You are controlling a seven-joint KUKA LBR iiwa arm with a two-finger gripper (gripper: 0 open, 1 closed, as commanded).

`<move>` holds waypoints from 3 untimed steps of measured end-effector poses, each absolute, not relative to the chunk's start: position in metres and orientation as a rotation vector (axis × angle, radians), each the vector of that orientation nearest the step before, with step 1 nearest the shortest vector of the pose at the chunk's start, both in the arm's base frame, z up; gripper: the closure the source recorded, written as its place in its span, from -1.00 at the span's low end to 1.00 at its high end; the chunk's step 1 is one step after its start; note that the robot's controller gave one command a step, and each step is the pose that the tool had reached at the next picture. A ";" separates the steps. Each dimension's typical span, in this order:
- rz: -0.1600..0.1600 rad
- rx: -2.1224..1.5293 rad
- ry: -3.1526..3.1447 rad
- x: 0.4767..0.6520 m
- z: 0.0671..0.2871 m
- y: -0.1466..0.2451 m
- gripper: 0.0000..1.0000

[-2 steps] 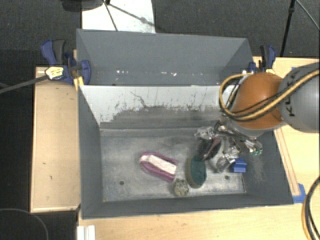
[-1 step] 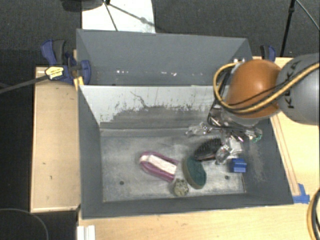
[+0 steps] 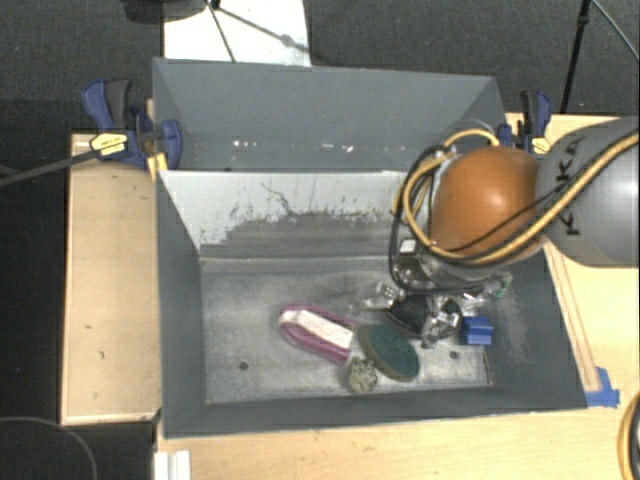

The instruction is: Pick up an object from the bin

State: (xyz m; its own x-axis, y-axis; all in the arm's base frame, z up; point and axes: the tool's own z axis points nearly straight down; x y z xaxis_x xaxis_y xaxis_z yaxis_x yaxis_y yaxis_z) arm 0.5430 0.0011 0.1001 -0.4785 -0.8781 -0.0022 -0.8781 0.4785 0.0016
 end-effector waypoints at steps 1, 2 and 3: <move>0.000 -1.890 2.506 0.560 0.071 0.023 -1.00; 0.000 -2.239 2.202 0.521 0.072 0.079 -1.00; -0.005 -2.234 2.208 0.522 0.072 0.077 1.00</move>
Offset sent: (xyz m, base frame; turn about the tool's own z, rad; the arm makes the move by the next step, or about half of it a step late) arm 0.0165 0.0211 -0.0301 -0.2224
